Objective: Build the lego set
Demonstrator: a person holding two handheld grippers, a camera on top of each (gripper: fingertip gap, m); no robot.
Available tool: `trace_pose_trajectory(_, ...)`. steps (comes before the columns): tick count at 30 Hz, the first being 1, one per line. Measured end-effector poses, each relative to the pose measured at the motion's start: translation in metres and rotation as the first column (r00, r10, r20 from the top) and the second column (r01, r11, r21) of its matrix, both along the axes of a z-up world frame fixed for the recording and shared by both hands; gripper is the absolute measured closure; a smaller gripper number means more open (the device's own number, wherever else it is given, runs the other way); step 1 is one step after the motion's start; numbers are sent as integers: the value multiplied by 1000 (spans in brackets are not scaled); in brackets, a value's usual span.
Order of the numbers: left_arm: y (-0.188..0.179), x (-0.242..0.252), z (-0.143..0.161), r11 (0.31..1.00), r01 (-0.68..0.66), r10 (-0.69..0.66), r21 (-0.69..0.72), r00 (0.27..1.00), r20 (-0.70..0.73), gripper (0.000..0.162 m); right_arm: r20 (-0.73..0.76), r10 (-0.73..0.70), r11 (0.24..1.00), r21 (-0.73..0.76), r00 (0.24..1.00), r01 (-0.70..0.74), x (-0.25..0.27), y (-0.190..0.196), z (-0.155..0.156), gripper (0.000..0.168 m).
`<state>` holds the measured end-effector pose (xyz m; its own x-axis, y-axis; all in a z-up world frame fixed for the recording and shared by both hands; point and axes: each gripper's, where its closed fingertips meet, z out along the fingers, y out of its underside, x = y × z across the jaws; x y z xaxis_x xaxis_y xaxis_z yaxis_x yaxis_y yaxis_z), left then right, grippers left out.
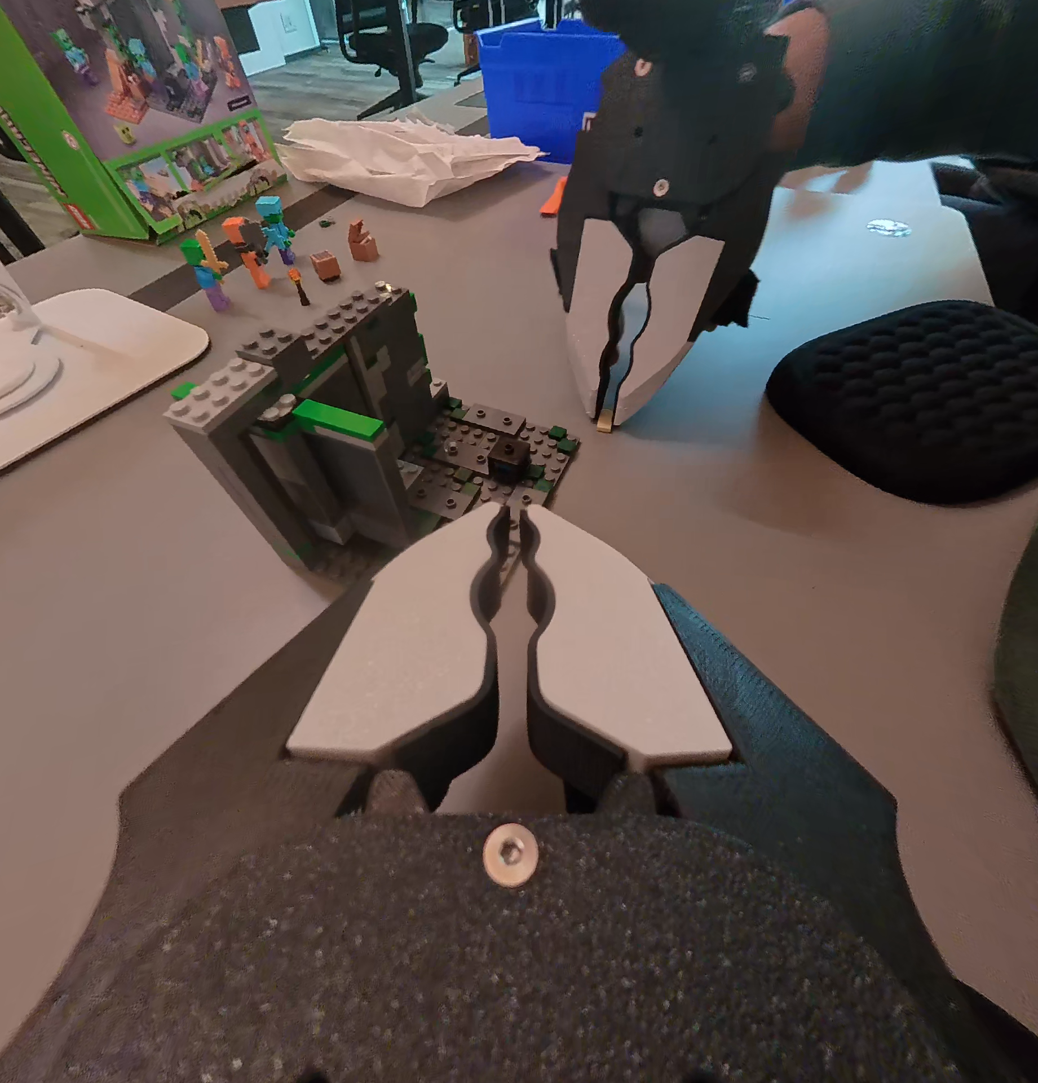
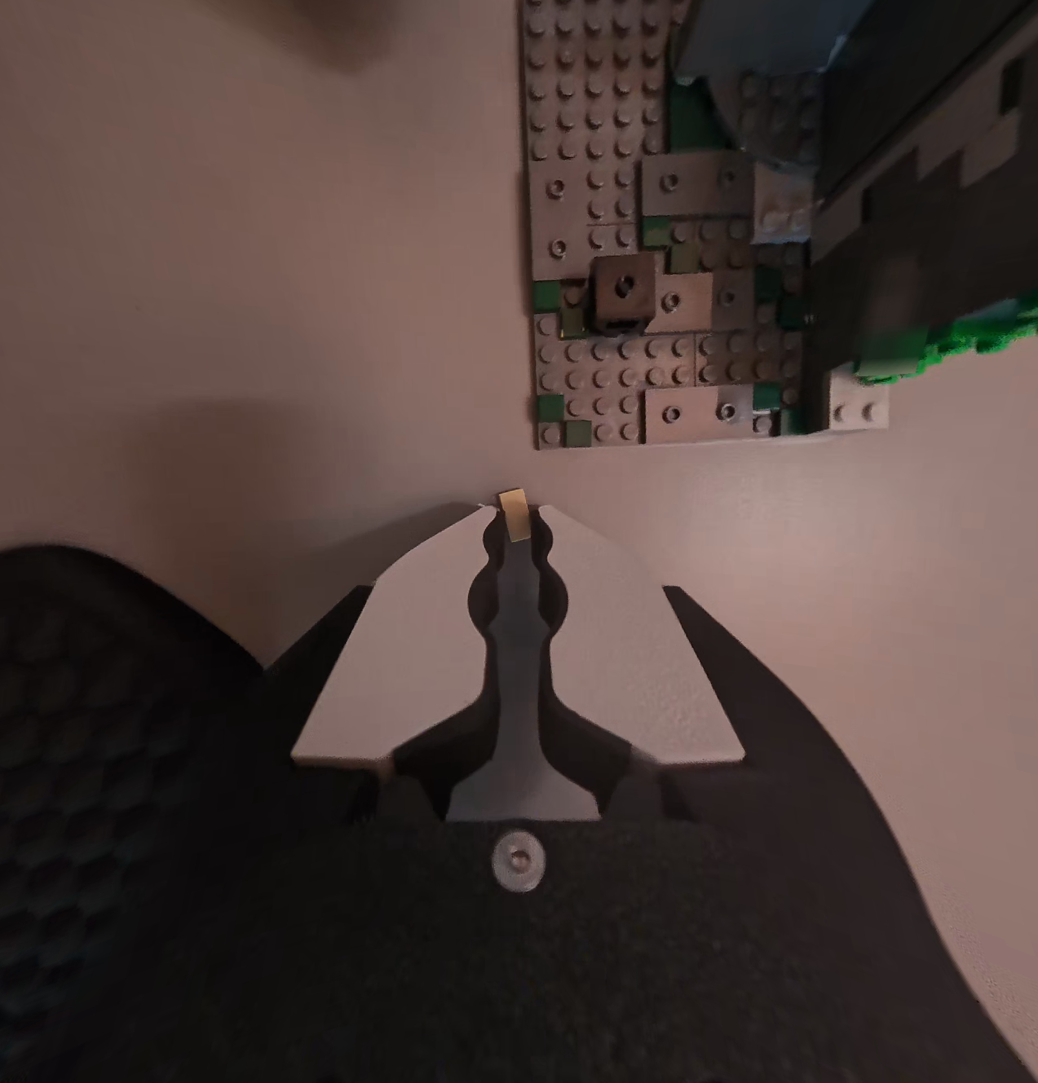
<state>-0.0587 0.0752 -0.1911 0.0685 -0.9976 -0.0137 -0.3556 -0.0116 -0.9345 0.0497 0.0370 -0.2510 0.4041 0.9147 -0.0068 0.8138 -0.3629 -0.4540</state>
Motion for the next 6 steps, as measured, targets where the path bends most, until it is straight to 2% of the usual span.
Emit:
trace_pose_trajectory(1, 1, 0, -1, 1000, -5, 5, 3, 1000, -6, 159, 2, -45, 999, 1, 999, 45, -1, 0, 0, 161)
trace_pose_trajectory(4, 3, 1, -4, 1000, -20, 20, 14, 999, -26, 160, -19, -152, 988, 4, 988, 152, -6, 2, 0, 161)
trace_pose_trajectory(6, 4, 1, -4, 1000, -24, 24, 11, 999, -29, 160, -27, -174, 984, 24, 984, 175, -8, 3, 0, 160)
